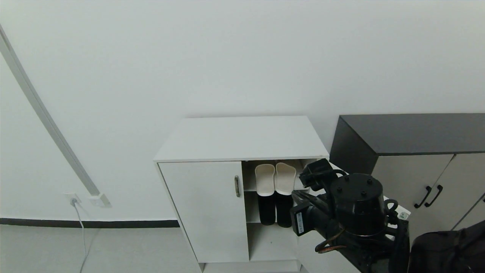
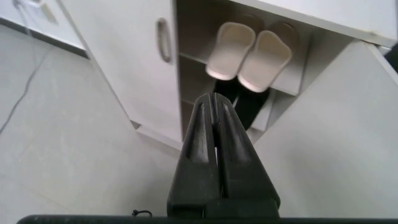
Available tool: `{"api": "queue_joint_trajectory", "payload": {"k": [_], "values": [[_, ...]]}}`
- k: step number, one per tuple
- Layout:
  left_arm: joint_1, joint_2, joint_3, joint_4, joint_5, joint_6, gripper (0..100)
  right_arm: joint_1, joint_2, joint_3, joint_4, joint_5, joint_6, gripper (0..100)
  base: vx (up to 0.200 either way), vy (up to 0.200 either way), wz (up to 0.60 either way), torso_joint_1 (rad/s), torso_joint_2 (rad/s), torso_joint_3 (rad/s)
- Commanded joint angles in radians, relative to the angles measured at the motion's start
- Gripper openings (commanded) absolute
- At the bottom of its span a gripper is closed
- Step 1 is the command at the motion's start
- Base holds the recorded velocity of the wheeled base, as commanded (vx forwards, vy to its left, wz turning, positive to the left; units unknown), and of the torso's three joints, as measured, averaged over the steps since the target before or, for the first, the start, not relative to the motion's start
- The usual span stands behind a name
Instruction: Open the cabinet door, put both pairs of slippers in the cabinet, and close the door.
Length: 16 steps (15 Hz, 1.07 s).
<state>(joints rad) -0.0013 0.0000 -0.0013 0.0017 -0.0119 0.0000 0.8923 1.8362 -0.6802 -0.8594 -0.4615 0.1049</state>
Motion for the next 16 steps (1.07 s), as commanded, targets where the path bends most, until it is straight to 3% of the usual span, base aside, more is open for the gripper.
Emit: {"api": "queue_joint_trajectory", "payload": {"k": [1, 9, 16], "values": [[0.0, 0.0, 0.0, 0.0, 0.0, 0.0, 0, 0.0, 0.005, 0.001, 0.0, 0.0, -0.001, 0, 0.0, 0.0, 0.0, 0.0, 0.0, 0.0], [0.0, 0.0, 0.0, 0.0, 0.0, 0.0, 0, -0.001, 0.008, 0.004, 0.0, 0.0, -0.007, 0, 0.0, 0.0, 0.0, 0.0, 0.0, 0.0], [0.0, 0.0, 0.0, 0.0, 0.001, 0.0, 0, -0.001, 0.008, 0.008, -0.003, 0.0, -0.007, 0, 0.0, 0.0, -0.51, 0.003, 0.0, 0.002]]}}
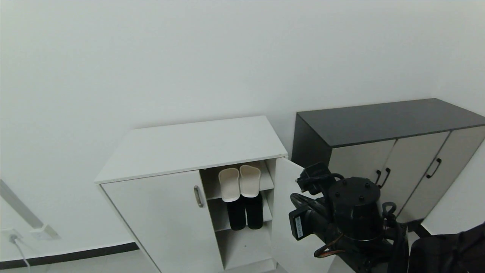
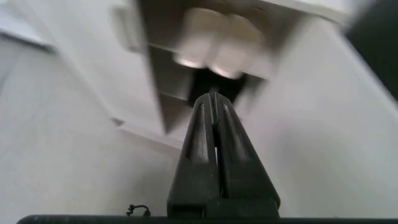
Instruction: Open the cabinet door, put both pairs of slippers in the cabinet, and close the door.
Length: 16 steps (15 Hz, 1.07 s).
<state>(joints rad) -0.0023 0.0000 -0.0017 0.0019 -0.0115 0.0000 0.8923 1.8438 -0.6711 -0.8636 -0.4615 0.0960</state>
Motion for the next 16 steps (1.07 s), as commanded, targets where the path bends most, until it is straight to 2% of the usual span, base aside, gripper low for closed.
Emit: {"api": "queue_joint_trajectory", "payload": {"k": [1, 12, 16], "values": [[0.001, 0.0, 0.0, 0.0, 0.001, 0.0, 0, -0.001, 0.003, 0.002, -0.015, 0.0, -0.004, 0, 0.0, 0.0, 0.0, 0.0, 0.0, 0.0], [0.001, 0.0, 0.0, 0.0, 0.001, -0.002, 0, 0.0, 0.009, 0.019, -0.048, 0.0, -0.022, 0, 0.0, 0.0, 0.0, 0.0, 0.0, 0.0], [0.001, 0.0, 0.0, 0.0, 0.001, -0.002, 0, 0.0, 0.023, 0.025, -0.072, 0.0, -0.024, 0, -0.2, 0.0, 0.0, 0.01, 0.01, 0.0]]}}
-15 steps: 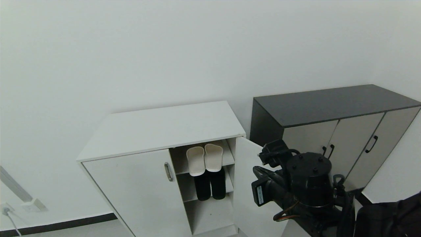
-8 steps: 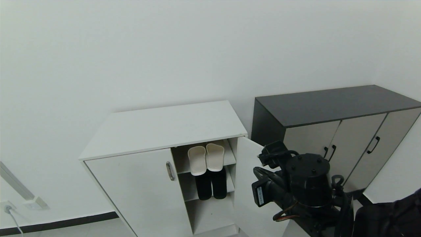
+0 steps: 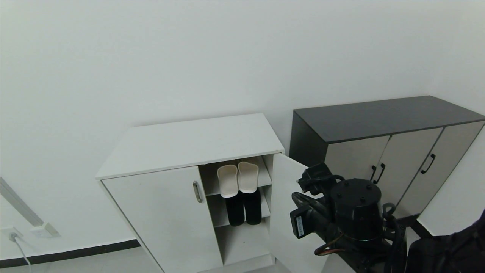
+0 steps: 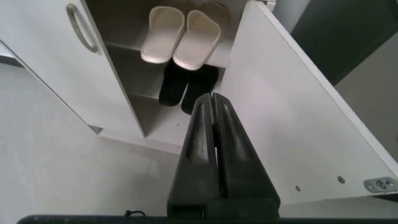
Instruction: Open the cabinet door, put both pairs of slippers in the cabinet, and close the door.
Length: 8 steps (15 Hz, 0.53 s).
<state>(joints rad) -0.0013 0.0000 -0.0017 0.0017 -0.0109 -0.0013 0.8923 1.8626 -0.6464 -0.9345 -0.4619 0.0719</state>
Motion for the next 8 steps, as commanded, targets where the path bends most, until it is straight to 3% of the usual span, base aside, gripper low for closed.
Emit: {"api": "queue_joint_trajectory", "payload": {"k": [1, 2, 8], "values": [[0.0, 0.002, 0.0, 0.0, 0.0, 0.0, 0, 0.0, 0.004, 0.001, -0.001, 0.0, 0.0, 0, -0.2, 0.0, 0.0, -0.007, 0.0, 0.002], [0.0, 0.0, 0.0, 0.0, 0.0, 0.0, 0, 0.0, 0.004, 0.002, -0.001, 0.0, 0.0, 0, -0.2, 0.0, 0.0, -0.007, -0.01, 0.007], [0.0, 0.0, 0.0, 0.0, 0.002, -0.003, 0, -0.001, 0.024, 0.008, -0.018, -0.003, -0.014, 0, 0.0, 0.0, 0.0, 0.0, 0.0, 0.0]]}}
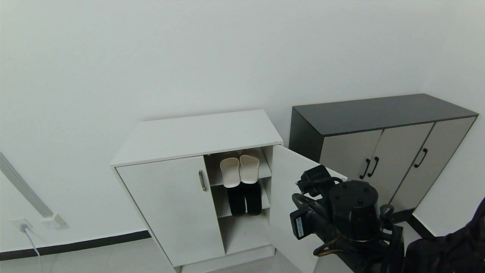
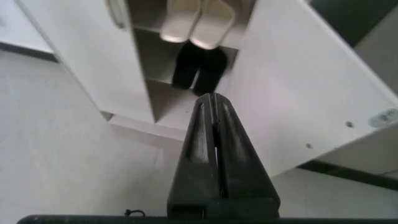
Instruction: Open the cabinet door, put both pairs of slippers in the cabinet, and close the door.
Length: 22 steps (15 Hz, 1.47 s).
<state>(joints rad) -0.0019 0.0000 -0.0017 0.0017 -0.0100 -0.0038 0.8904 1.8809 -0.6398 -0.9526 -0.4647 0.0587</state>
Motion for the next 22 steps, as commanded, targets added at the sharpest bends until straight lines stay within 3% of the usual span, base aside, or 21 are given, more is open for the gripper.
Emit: {"api": "queue_joint_trajectory", "payload": {"k": [1, 6, 12, 18, 22], "values": [[0.0, 0.0, 0.0, 0.0, 0.001, -0.002, 0, -0.008, 0.006, 0.002, -0.006, -0.005, -0.004, 0, 0.0, 0.0, 0.0, 0.0, 0.0, 0.0], [0.0, 0.0, 0.0, 0.0, -0.001, 0.001, 0, -0.159, 0.06, -0.12, 0.012, 0.003, -0.025, 0, 0.0, 0.0, 0.0, 0.0, 0.0, 0.0], [0.0, 0.002, 0.0, 0.001, -0.005, 0.004, 0, -0.324, 0.11, -0.362, 0.179, 0.06, -0.017, 0, 0.0, 0.0, 0.0, 0.0, 0.0, 0.0], [0.0, 0.002, 0.0, 0.001, -0.004, 0.004, 0, -0.443, 0.254, -0.62, 0.331, 0.144, 0.024, 0, 0.0, 0.0, 0.0, 0.0, 0.0, 0.0], [0.0, 0.0, 0.0, 0.001, -0.004, 0.004, 0, -0.479, 0.307, -0.678, 0.376, 0.176, 0.044, 0, 0.0, 0.0, 0.0, 0.0, 0.0, 0.0]]}}
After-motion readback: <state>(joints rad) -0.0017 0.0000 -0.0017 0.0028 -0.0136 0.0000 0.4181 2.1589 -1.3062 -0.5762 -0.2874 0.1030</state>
